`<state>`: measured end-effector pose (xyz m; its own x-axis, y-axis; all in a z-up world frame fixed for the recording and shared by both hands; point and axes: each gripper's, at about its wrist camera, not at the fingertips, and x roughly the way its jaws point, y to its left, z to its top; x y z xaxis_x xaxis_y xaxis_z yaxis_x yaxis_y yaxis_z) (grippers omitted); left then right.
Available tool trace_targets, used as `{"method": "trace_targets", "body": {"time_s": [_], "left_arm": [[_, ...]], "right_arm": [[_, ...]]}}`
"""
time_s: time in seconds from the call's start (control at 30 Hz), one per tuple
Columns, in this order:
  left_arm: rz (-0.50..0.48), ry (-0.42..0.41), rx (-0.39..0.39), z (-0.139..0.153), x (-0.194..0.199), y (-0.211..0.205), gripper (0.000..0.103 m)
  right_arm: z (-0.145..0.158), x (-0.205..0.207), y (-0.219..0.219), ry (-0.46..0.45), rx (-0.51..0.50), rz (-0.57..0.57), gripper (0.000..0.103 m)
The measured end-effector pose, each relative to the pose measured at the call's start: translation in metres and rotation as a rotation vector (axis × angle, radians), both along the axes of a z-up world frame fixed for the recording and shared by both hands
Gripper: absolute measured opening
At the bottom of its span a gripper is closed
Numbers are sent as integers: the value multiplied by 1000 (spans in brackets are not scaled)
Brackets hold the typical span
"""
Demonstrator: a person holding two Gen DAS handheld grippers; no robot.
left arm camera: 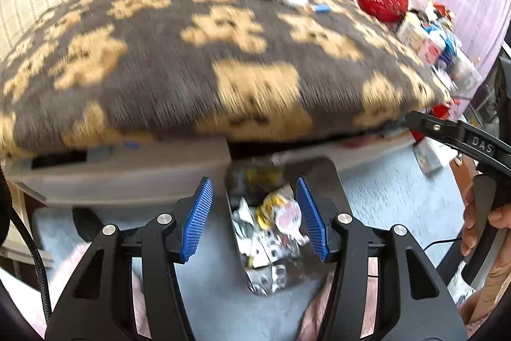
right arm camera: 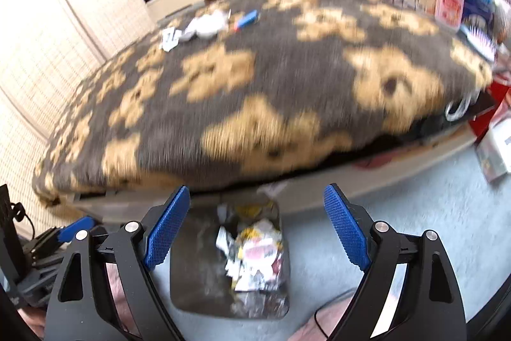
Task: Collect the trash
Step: 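Raise both open tools back over the table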
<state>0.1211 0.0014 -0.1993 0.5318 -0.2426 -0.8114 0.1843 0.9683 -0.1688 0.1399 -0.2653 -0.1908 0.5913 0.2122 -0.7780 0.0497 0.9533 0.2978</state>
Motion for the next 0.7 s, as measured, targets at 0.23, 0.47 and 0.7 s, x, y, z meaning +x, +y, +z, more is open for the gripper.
{"method": "trace_targets", "body": {"time_s": [0.23,0.47,0.7], "left_arm": [[16,-60,27,32,65,7,58],[21,-104,40,49,137,3,71],[36,-115,60,50,211,-3,84]], "right_arm": [[34,61,-6,-88,-31,-24,87],[38,135,0,-91,-35,-20,87],[26,199,5,-75,-16,-22,77]]}}
